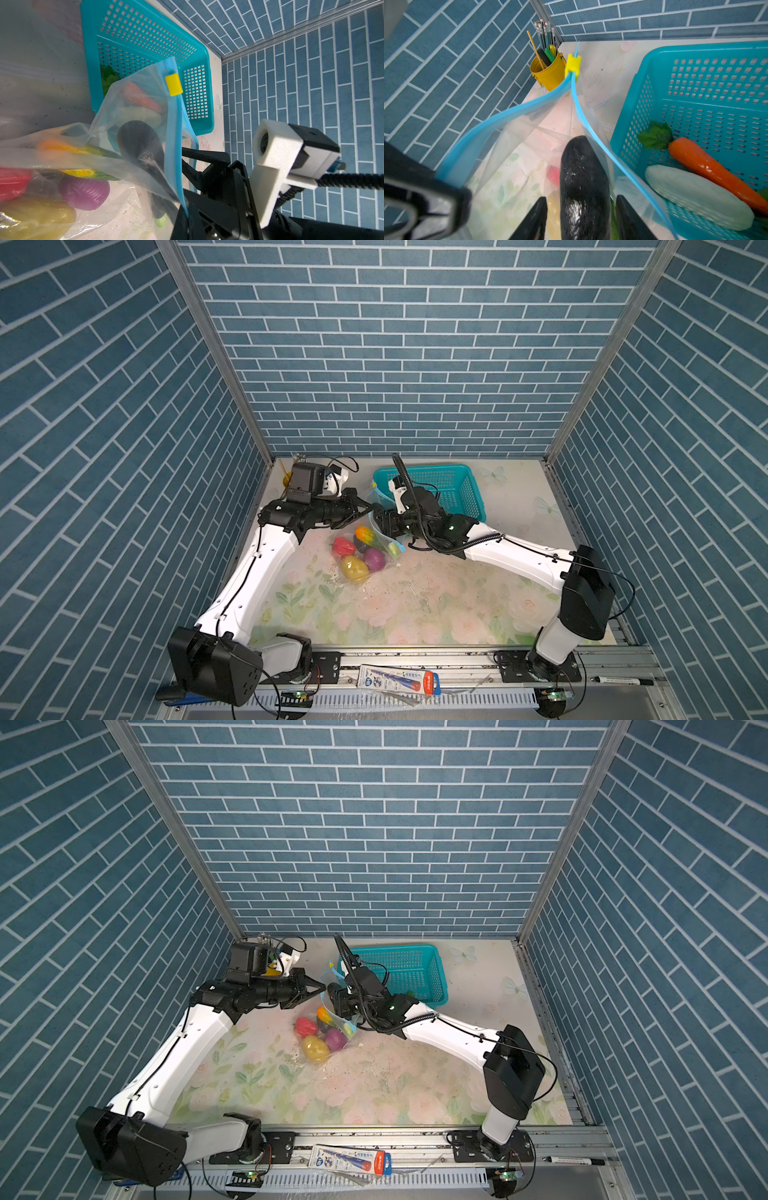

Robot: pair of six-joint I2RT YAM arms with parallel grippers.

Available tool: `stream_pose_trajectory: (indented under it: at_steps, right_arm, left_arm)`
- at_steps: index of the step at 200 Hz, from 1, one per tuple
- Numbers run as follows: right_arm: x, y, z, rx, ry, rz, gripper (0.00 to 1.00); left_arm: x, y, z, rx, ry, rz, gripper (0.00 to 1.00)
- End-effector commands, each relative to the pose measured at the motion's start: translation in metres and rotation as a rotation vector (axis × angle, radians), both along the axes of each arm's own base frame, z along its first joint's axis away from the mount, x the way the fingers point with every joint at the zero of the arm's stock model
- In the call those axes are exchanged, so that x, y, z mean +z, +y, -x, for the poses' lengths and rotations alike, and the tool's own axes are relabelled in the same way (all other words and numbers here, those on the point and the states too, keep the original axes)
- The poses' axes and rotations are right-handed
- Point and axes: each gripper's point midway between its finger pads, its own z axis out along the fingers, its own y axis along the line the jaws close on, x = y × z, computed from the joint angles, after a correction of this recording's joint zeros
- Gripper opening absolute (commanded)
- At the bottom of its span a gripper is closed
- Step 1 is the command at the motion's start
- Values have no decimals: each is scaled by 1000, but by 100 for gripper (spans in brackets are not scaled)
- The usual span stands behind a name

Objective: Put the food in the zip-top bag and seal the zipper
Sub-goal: 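Raise the open right gripper out of the bag mouth toward the basket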

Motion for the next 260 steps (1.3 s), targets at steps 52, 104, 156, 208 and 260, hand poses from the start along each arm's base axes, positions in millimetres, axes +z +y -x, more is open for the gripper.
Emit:
stream_pose_trajectory:
  at_steps: [52,104,156,208,260]
  right_arm:
    - [11,8,-2,19,-23,14,46]
    - [24,10,3,59,-30,9,46]
    - [53,1,9,99,-93,57,47]
    - [59,-56,0,-34,-198,268,53]
    - [27,-68,4,-49,-92,302,70]
  left_arm:
    - [26,1,2,-9,-74,-6,0]
    - [20,1,2,-13,-60,-16,0]
    - [26,5,0,-11,-78,-37,0]
    - [23,6,0,-10,-72,-33,0]
    - [19,6,-2,-11,-65,-32,0]
